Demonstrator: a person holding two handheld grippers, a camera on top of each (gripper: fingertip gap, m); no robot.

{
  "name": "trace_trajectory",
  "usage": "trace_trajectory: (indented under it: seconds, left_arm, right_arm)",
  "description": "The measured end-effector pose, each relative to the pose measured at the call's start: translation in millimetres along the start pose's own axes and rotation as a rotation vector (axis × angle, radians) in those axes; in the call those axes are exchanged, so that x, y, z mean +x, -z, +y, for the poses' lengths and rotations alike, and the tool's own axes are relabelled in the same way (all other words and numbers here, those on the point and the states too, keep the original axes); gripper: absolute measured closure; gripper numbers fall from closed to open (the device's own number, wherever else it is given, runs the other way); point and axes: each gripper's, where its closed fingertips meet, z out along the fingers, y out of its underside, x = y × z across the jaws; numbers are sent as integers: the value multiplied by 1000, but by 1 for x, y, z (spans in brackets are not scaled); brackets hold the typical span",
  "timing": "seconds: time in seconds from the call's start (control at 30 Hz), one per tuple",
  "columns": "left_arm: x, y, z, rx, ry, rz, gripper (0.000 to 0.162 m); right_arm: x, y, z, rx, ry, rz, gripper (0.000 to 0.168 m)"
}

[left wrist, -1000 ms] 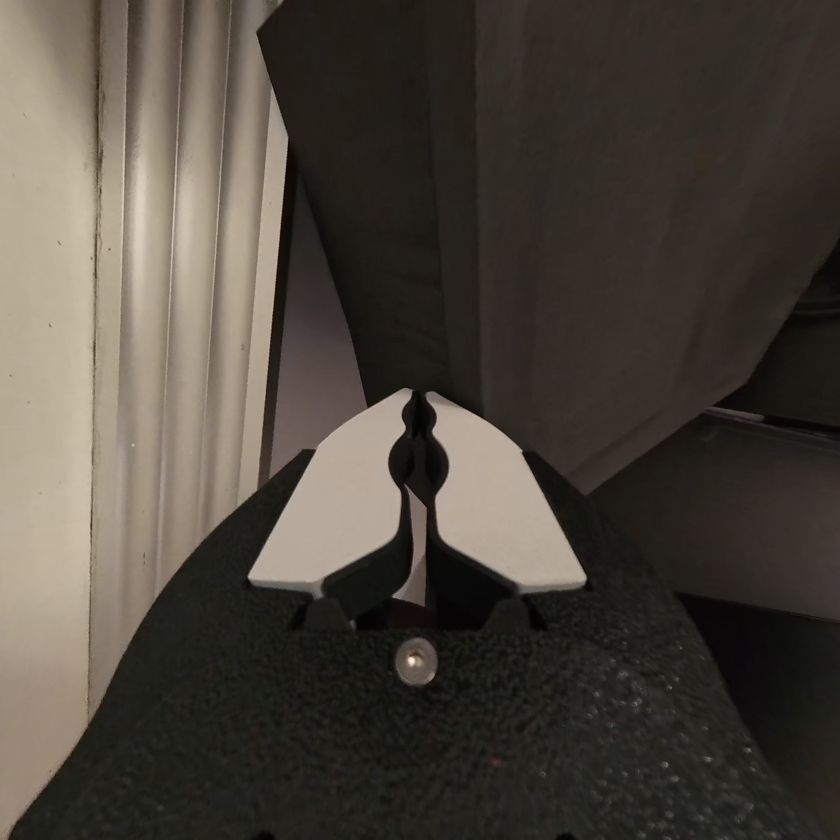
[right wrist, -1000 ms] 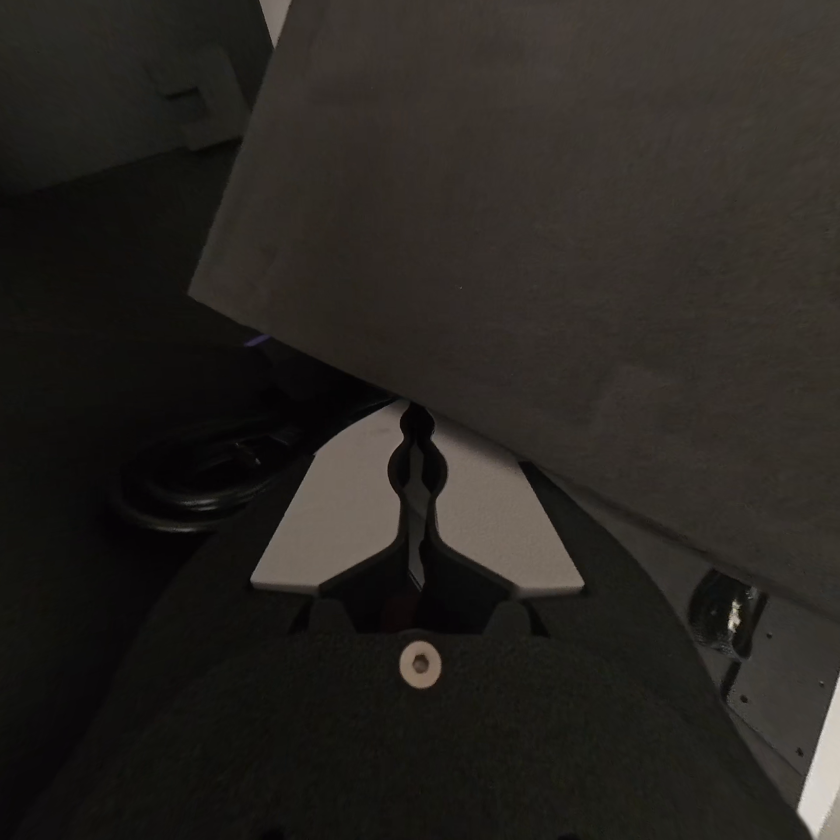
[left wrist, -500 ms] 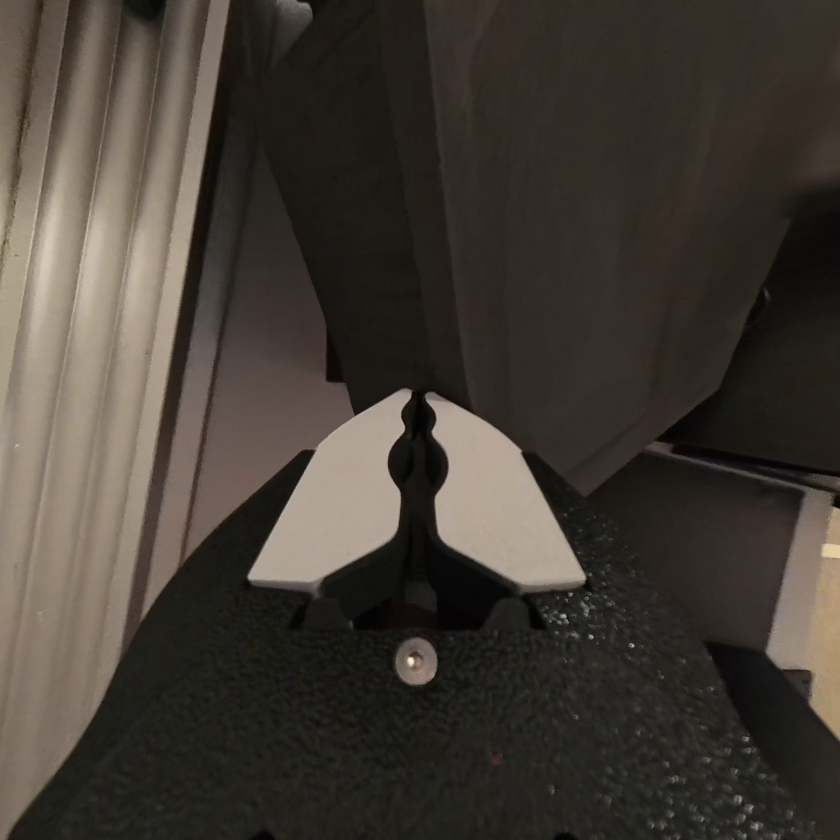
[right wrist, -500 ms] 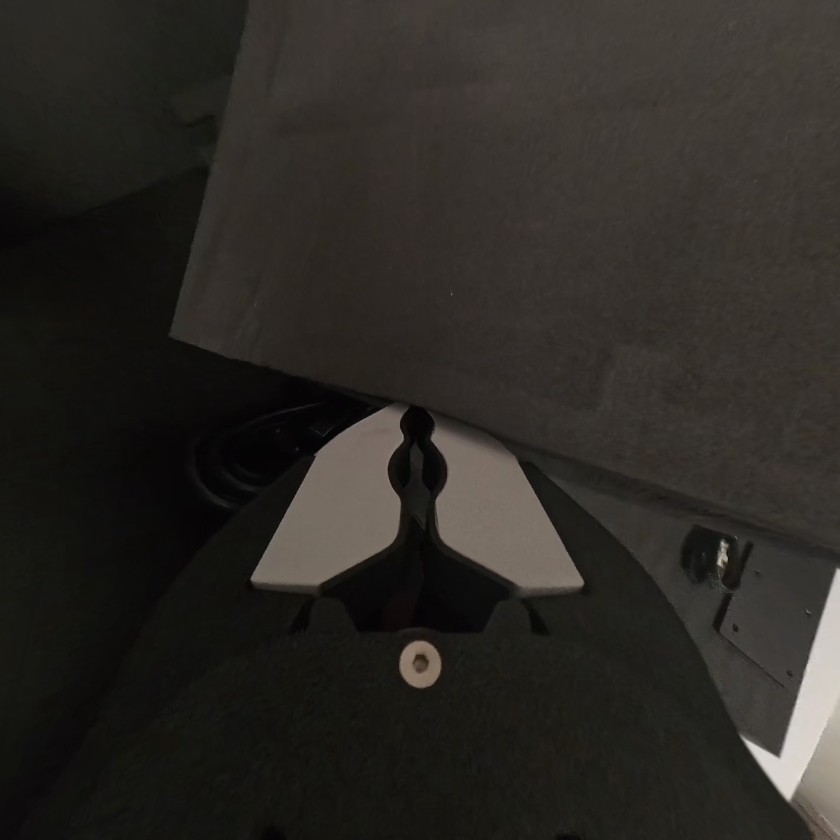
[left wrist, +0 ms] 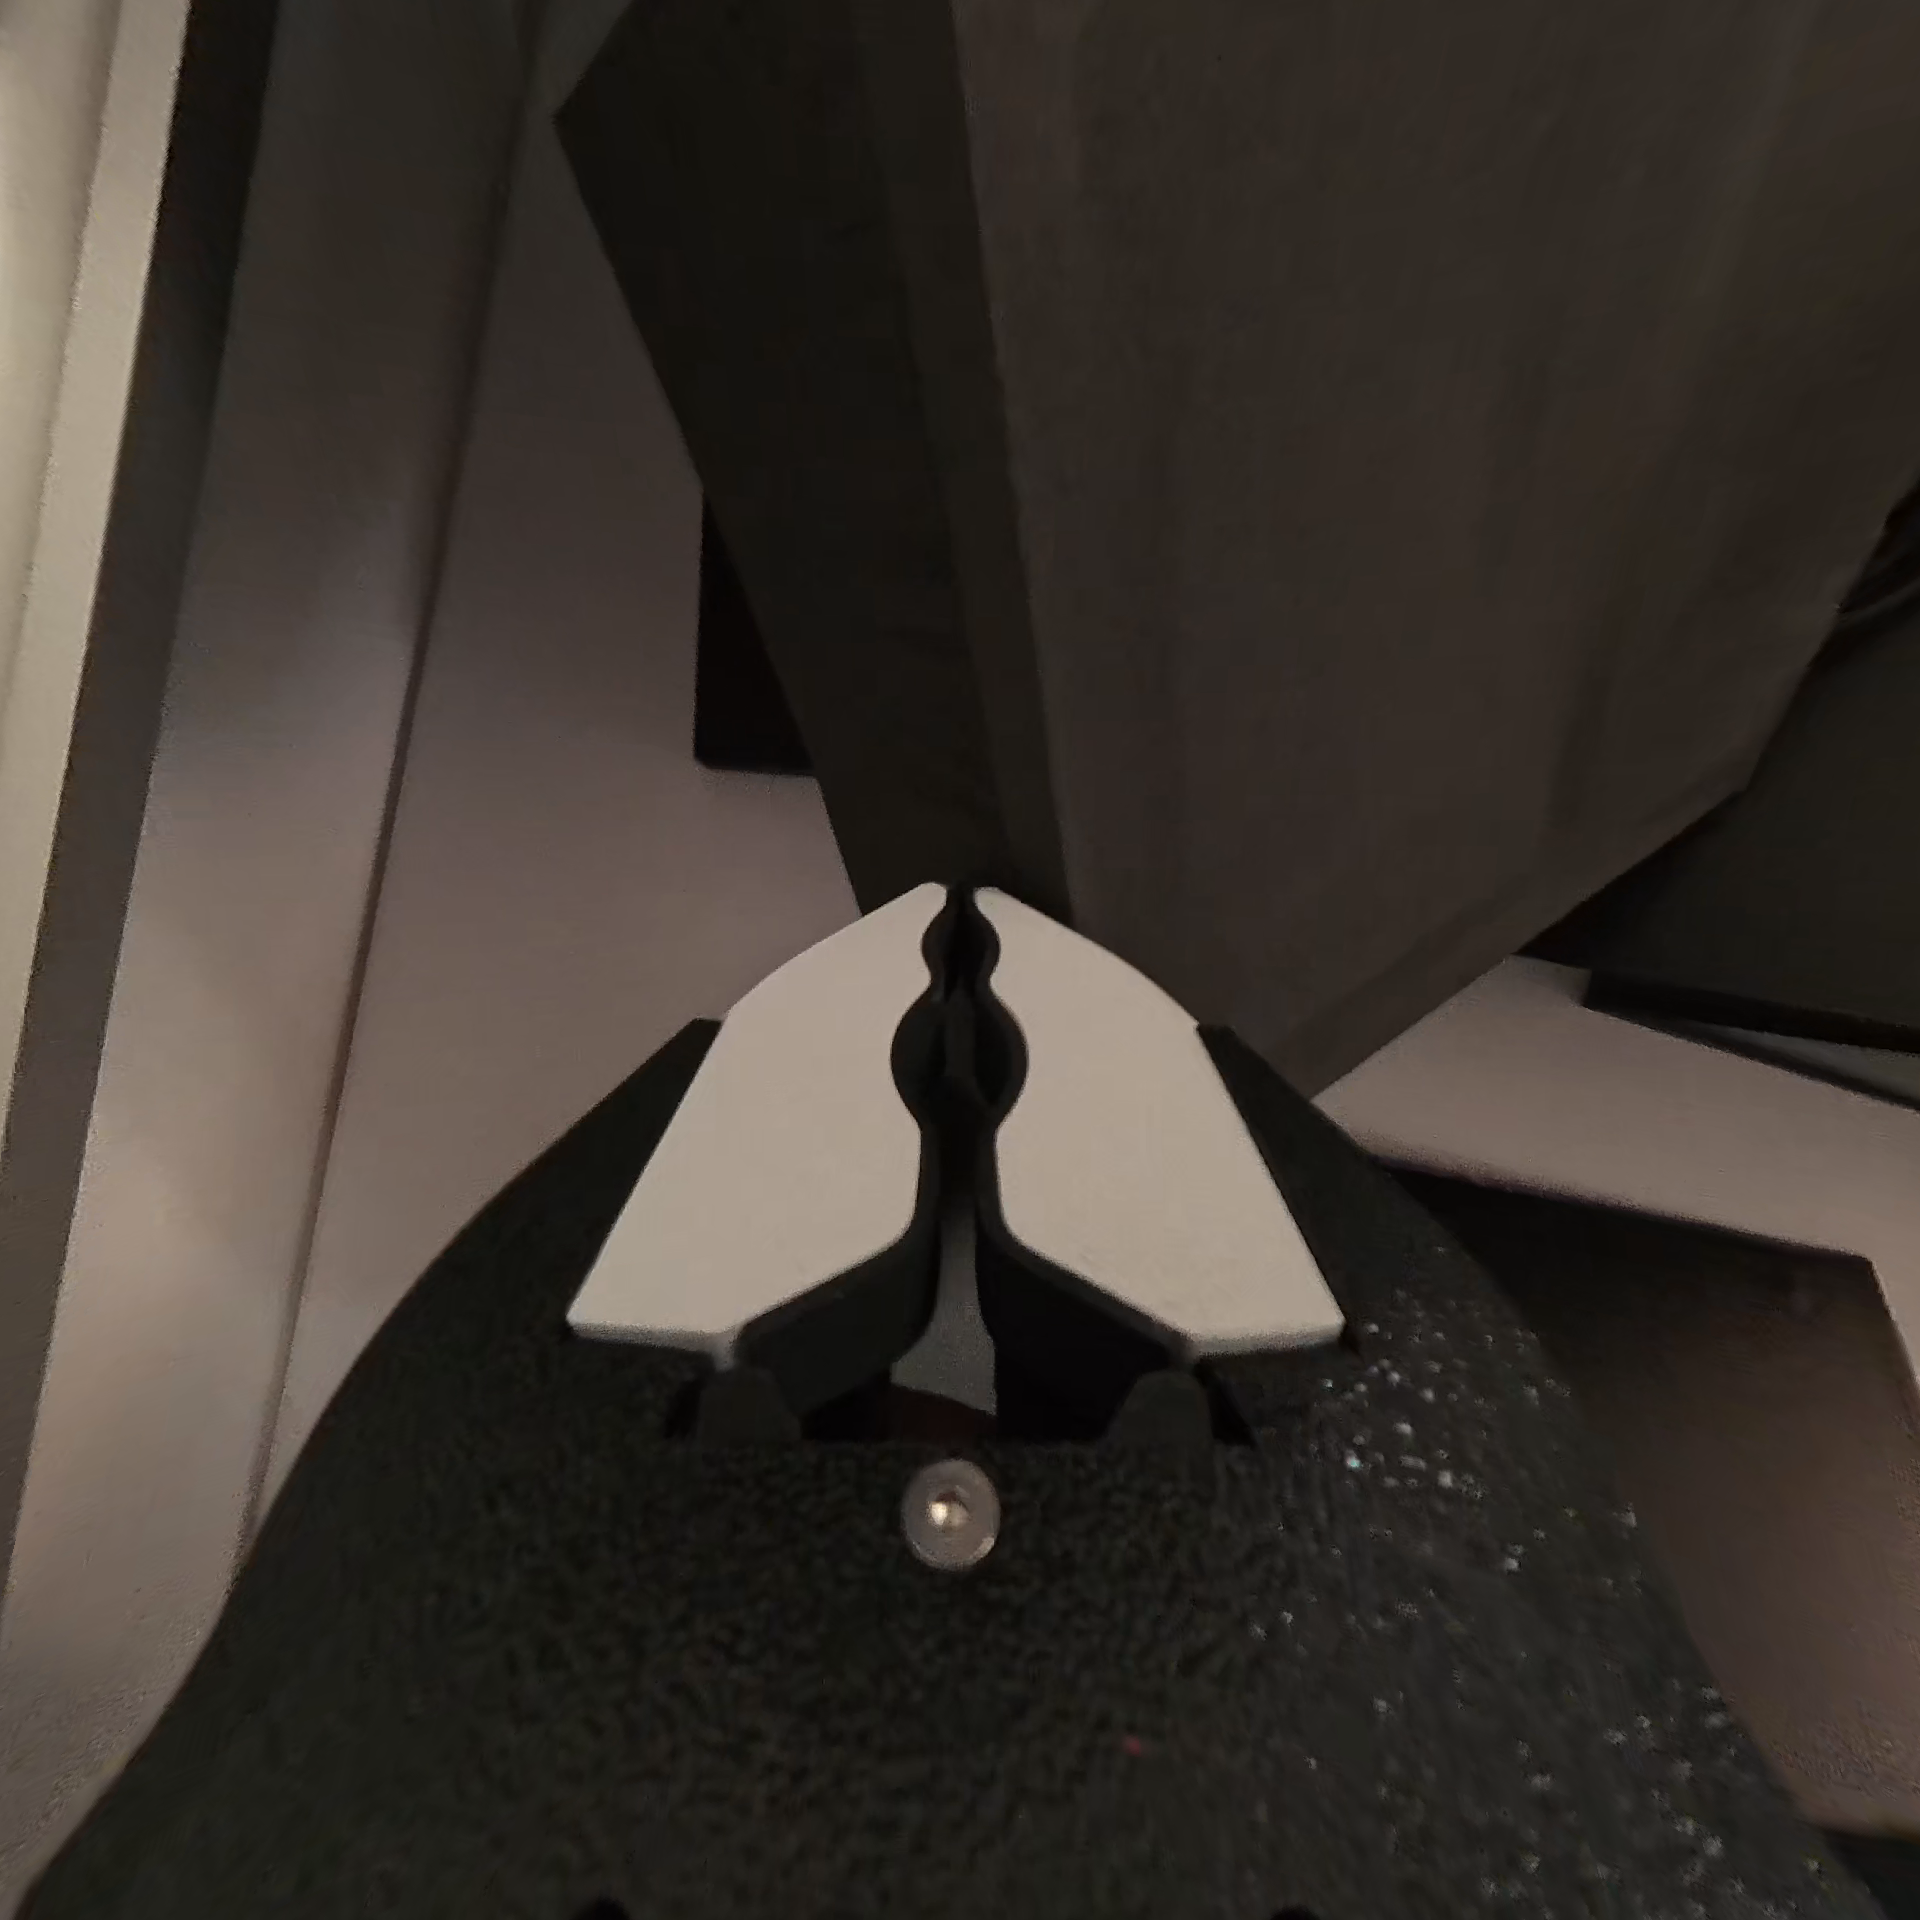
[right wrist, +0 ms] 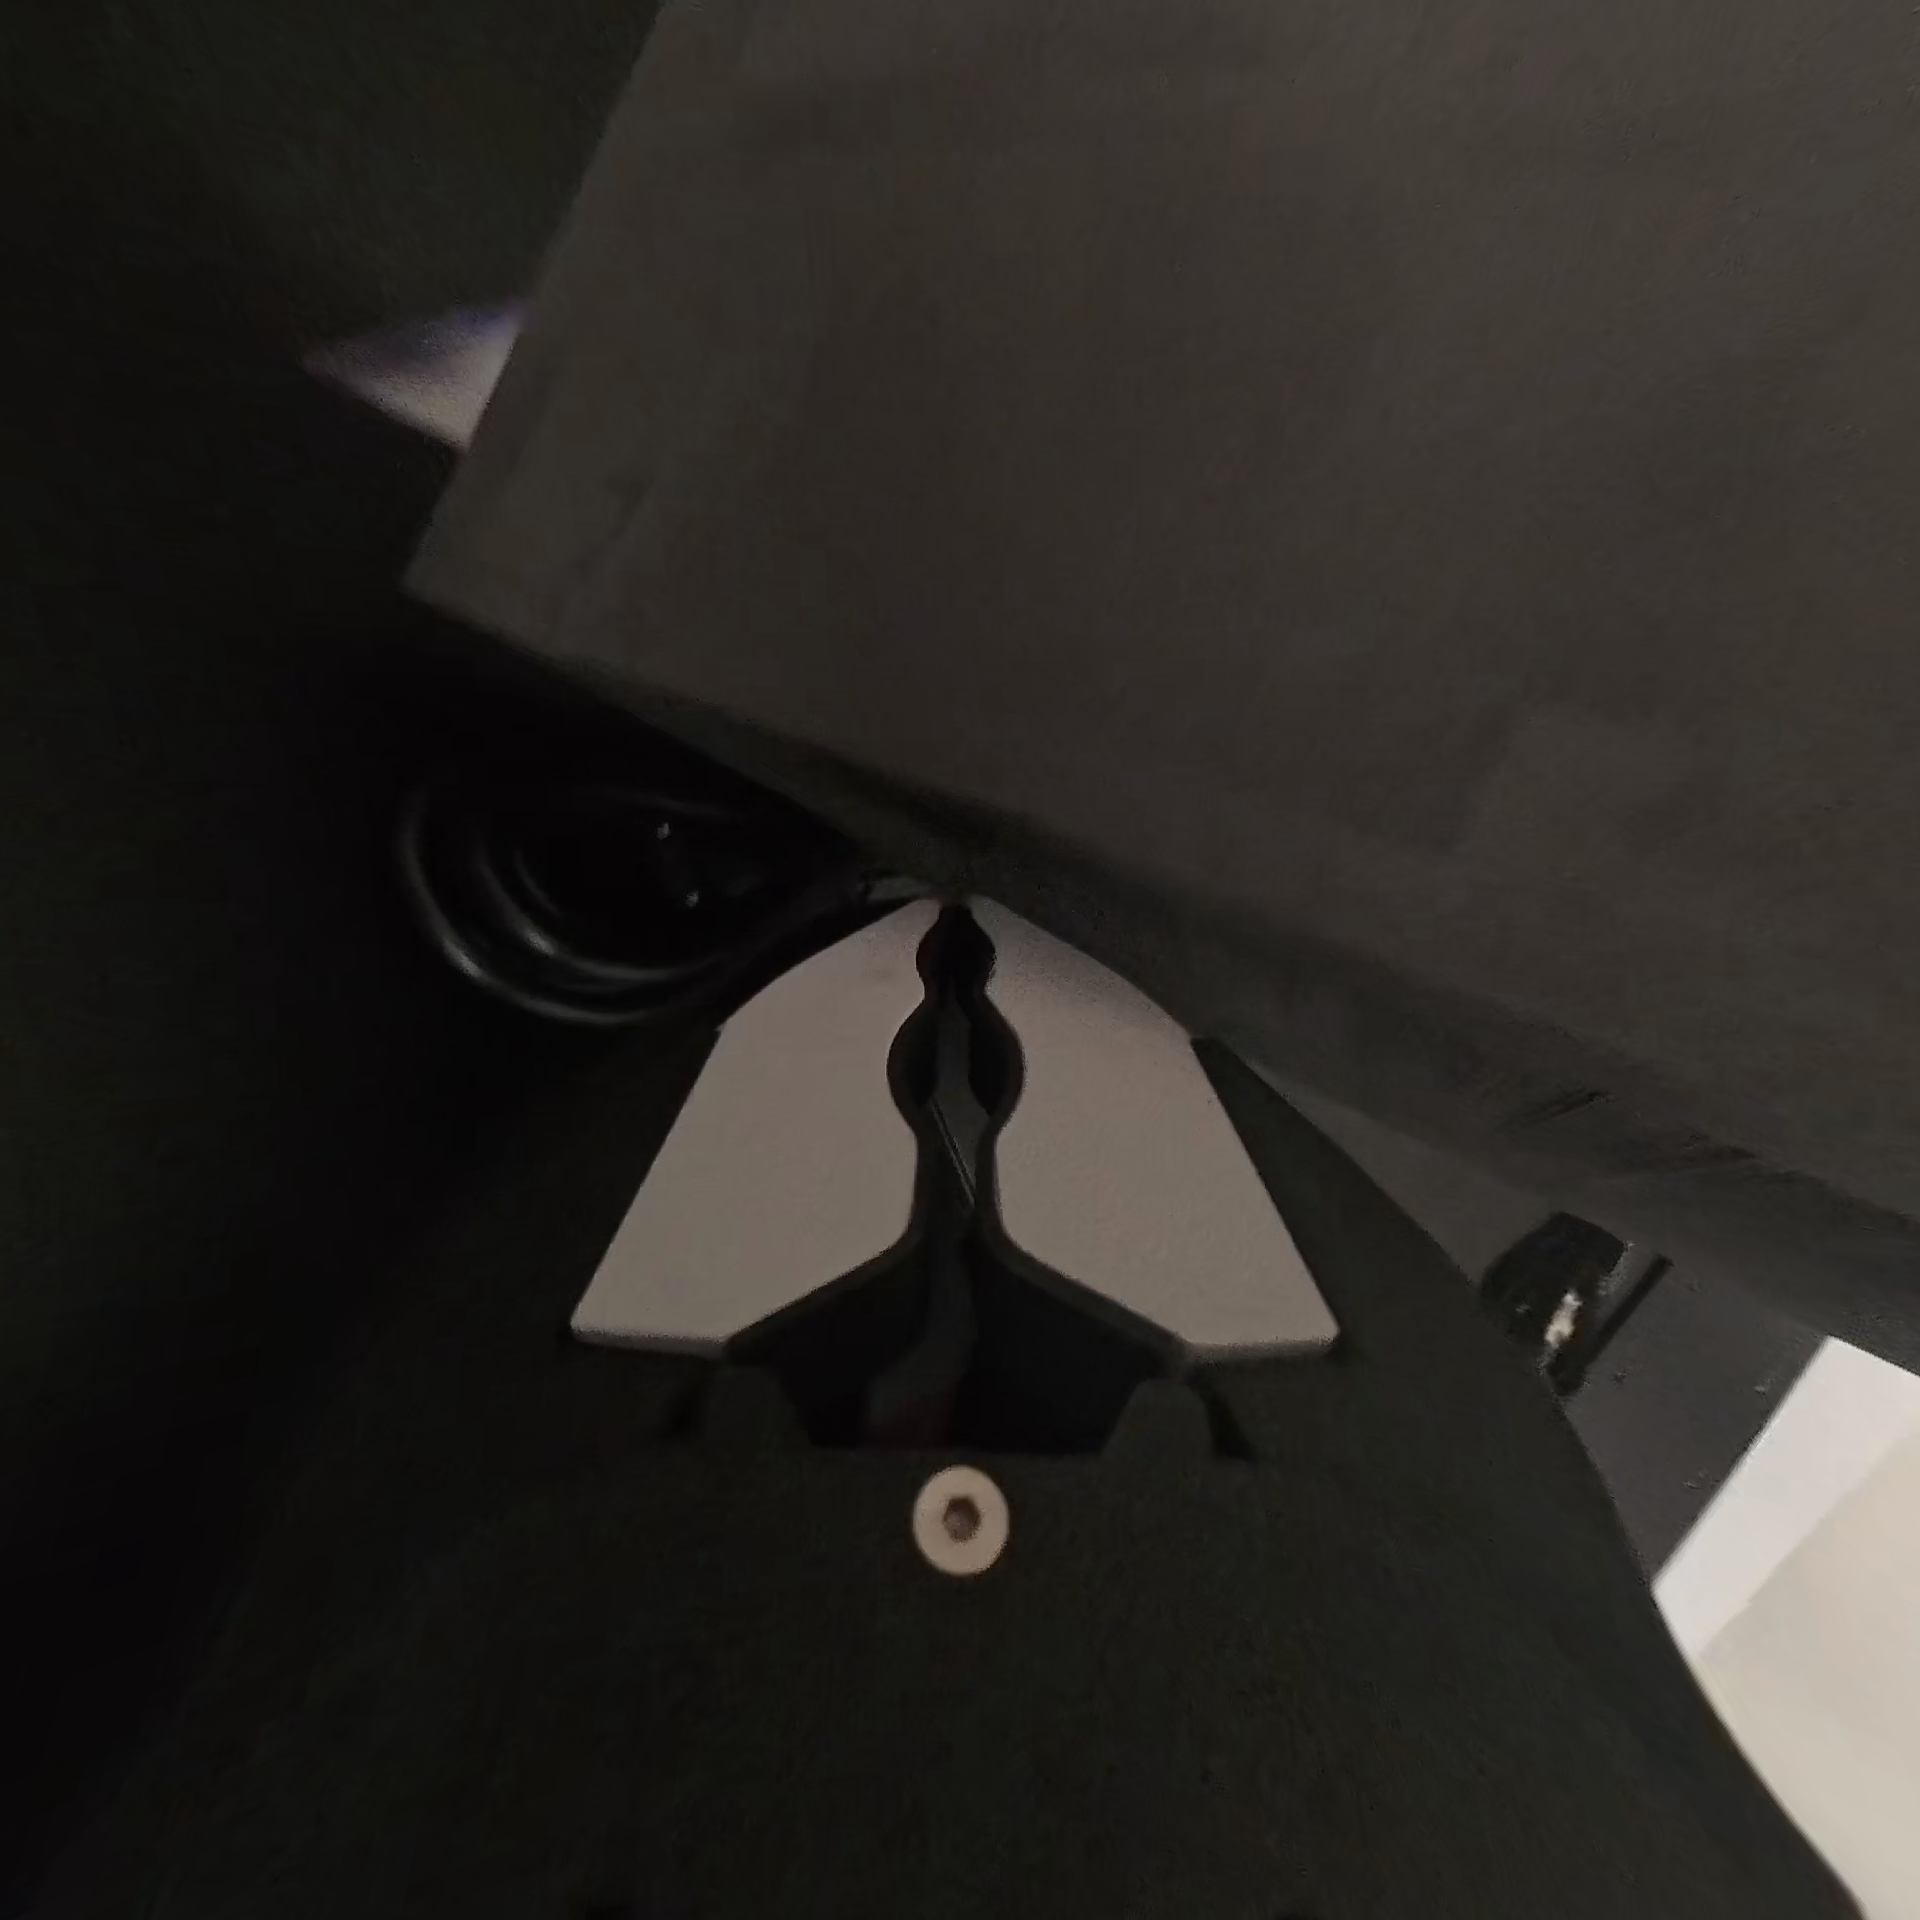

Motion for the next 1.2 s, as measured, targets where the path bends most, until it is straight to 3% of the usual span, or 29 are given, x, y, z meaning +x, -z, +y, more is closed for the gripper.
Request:
trace_trajectory:
  seconds: [0.17, 0.27, 0.43, 0.57, 0.63, 0.73, 0.83, 0.97, 1.03, 1.2]
  left_arm:
    - [-31, 10, 39, -118, 121, -221, 162]
    - [-39, 29, 49, -94, 380, -405, 162]
    - [10, 44, 60, 119, 708, -574, 162]
    - [59, 29, 83, 254, 957, -611, 162]
    - [76, 12, 104, 245, 1048, -626, 160]
    - [95, -20, 121, 302, 1170, -552, 139]
    - [97, -45, 132, 389, 1270, -479, 140]
    - [74, -69, 138, 413, 1240, -474, 158]
    - [48, -69, 144, 387, 1145, -557, 162]
    - [-5, -64, 163, 402, 975, -582, 162]
  right_arm:
    - [-17, -6, 19, -73, 78, -53, 168]
    - [-17, 3, 3, -26, 47, -42, 168]
    - [-5, 39, -50, 86, -47, -45, 168]
    - [15, 63, -88, 189, -132, -91, 139]
    - [23, 65, -82, 182, -131, -85, 123]
    - [29, 62, -45, 155, -158, -63, 112]
    - [35, 58, 1, 133, -241, -70, 113]
    - [36, 25, 48, 78, -263, -145, 115]
    - [25, 5, 58, 30, -220, -212, 114]
    - [-2, -13, 28, 44, -146, -274, 127]
